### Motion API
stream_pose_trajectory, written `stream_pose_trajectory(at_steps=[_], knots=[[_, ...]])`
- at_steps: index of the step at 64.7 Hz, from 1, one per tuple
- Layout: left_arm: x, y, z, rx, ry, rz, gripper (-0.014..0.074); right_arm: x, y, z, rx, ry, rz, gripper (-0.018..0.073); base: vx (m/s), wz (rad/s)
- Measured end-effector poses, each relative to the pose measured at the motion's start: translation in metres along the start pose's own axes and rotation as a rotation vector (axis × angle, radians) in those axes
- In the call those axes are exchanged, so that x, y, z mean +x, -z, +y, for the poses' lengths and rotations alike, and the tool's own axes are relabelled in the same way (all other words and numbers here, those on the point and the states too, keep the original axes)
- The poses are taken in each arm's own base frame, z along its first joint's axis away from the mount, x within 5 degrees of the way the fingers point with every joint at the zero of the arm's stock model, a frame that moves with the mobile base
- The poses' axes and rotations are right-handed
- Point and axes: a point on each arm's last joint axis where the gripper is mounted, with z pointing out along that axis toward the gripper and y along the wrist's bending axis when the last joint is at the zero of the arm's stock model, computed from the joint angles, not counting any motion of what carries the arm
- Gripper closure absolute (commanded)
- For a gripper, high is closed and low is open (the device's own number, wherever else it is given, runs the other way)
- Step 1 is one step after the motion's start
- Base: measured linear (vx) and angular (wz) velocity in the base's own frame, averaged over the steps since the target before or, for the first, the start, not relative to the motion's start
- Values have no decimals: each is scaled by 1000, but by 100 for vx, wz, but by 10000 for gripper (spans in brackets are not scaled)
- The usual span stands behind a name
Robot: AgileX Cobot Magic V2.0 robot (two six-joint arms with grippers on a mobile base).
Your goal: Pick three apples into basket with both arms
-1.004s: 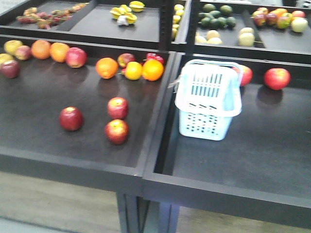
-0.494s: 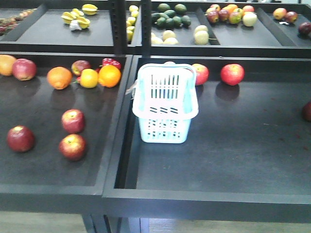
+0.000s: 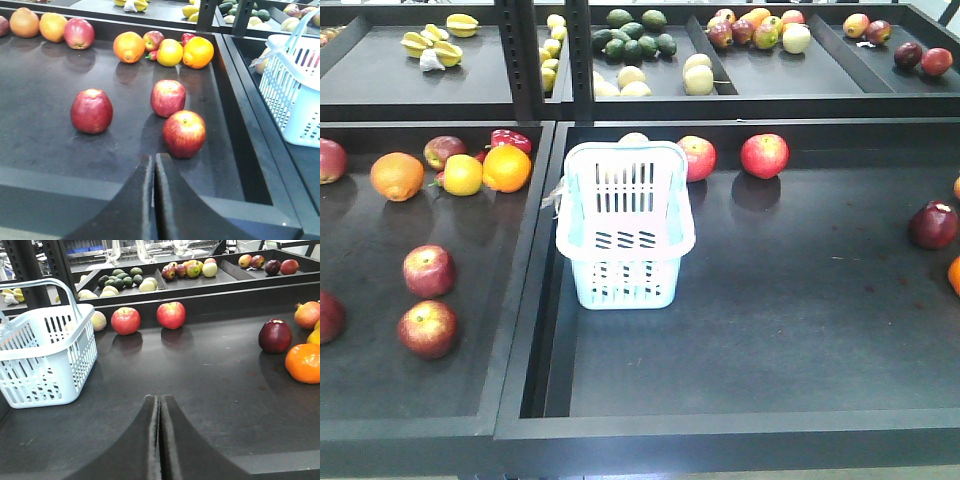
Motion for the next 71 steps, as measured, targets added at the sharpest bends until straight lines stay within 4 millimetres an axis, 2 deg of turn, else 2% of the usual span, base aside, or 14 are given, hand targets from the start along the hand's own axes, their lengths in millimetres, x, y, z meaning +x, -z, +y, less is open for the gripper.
stream_pose_trajectory(at_steps=[71], knots=[[0, 0, 0, 0, 0, 0, 603, 0, 0, 0, 0, 0, 0, 568, 5, -1]])
